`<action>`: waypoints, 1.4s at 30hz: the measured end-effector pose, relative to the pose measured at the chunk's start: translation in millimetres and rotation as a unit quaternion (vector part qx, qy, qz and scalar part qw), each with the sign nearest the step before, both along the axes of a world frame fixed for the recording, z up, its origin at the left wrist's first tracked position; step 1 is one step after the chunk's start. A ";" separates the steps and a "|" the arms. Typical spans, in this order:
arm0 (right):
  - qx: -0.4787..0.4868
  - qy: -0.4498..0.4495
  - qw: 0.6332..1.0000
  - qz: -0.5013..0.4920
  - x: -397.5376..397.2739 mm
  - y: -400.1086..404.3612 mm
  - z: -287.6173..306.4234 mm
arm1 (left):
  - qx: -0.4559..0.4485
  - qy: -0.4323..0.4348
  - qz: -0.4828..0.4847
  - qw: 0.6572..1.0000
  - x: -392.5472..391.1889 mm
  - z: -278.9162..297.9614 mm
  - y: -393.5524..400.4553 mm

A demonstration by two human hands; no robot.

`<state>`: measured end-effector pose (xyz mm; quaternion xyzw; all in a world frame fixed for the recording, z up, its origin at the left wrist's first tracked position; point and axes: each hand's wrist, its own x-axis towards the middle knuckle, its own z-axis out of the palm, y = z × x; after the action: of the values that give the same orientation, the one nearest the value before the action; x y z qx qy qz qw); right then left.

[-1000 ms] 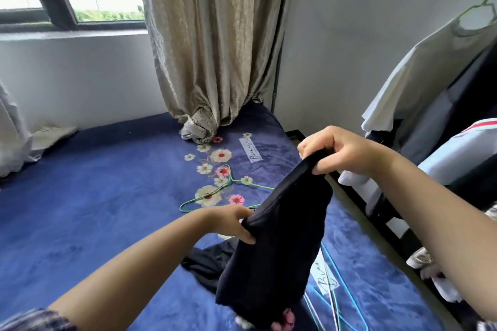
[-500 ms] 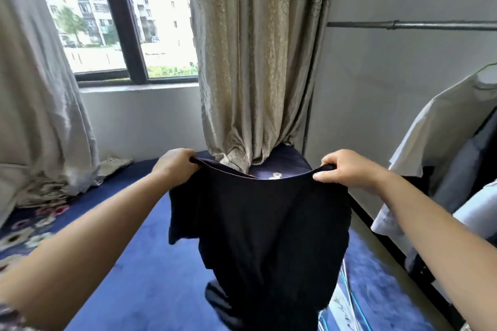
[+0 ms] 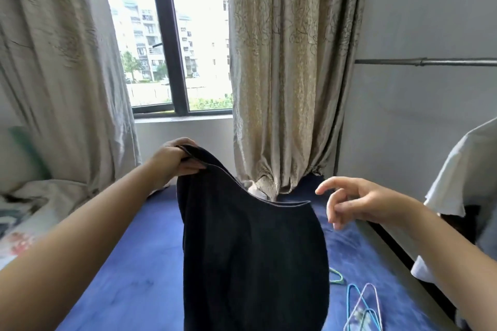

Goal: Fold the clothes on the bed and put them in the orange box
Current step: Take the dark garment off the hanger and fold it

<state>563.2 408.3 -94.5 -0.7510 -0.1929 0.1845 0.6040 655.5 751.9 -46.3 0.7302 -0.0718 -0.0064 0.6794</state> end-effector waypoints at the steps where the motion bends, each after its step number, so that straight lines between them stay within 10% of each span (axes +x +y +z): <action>1: -0.021 0.003 1.000 -0.009 1.2 -1.7 -2.7 | 0.013 -0.017 -0.017 1.000 -1.7 1.7 2.9; 11: -0.173 -0.052 0.980 -0.087 12.0 31.2 -14.9 | 0.433 -0.195 0.018 0.880 -9.8 -13.9 0.2; 27: -0.105 -0.143 0.982 -0.065 46.0 161.3 -1.3 | 0.164 -0.428 0.127 0.880 -47.7 6.4 4.5; 34: 0.042 -0.169 0.960 -0.221 52.4 177.3 10.2 | 0.167 -0.245 0.172 0.939 -38.3 -3.4 12.0; 38: 0.058 -0.138 0.961 -0.231 48.9 165.2 20.2 | 0.181 -0.003 -0.020 0.983 -31.8 -51.3 10.4; 42: 0.140 -0.097 0.955 -0.243 44.7 138.2 25.6 | 0.263 0.101 -0.259 0.924 -37.5 -121.6 -5.6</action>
<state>607.8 546.5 -68.9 -0.6975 -0.0859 -0.0700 0.7080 618.0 746.2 -168.0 0.8343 -0.1852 -0.2742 0.4409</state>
